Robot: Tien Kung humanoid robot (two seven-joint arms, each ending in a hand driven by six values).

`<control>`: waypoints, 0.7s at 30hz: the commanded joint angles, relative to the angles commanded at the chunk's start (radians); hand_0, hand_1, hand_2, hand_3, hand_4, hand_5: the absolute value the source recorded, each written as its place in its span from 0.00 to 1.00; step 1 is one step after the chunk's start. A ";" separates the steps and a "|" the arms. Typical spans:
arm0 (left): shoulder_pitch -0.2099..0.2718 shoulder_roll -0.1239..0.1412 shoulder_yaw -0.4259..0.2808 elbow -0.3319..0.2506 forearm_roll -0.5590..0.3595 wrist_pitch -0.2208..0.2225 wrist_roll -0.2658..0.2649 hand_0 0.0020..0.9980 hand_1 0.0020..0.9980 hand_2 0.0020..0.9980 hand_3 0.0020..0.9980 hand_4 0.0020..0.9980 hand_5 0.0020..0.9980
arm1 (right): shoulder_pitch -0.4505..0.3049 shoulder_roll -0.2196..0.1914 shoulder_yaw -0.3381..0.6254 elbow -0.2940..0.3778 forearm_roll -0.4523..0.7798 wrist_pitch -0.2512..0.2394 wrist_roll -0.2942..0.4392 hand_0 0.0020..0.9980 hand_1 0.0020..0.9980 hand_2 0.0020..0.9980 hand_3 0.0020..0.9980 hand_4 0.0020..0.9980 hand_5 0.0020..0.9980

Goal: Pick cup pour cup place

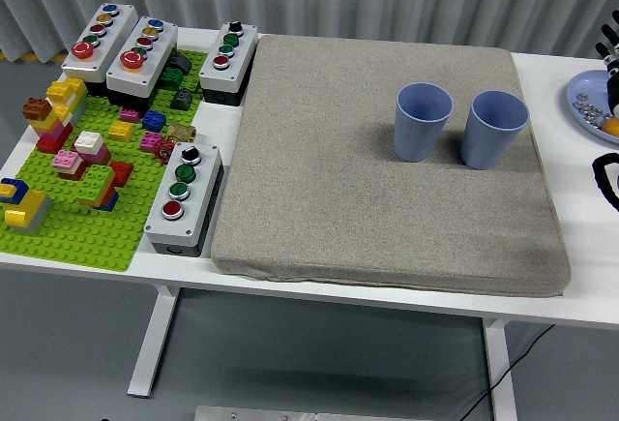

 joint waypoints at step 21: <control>-0.007 -0.002 -0.008 0.000 0.008 0.000 0.002 0.78 0.79 0.85 0.74 0.51 0.97 | 0.004 -0.005 0.005 0.007 0.001 -0.001 0.001 0.95 0.85 0.84 0.80 0.72 0.96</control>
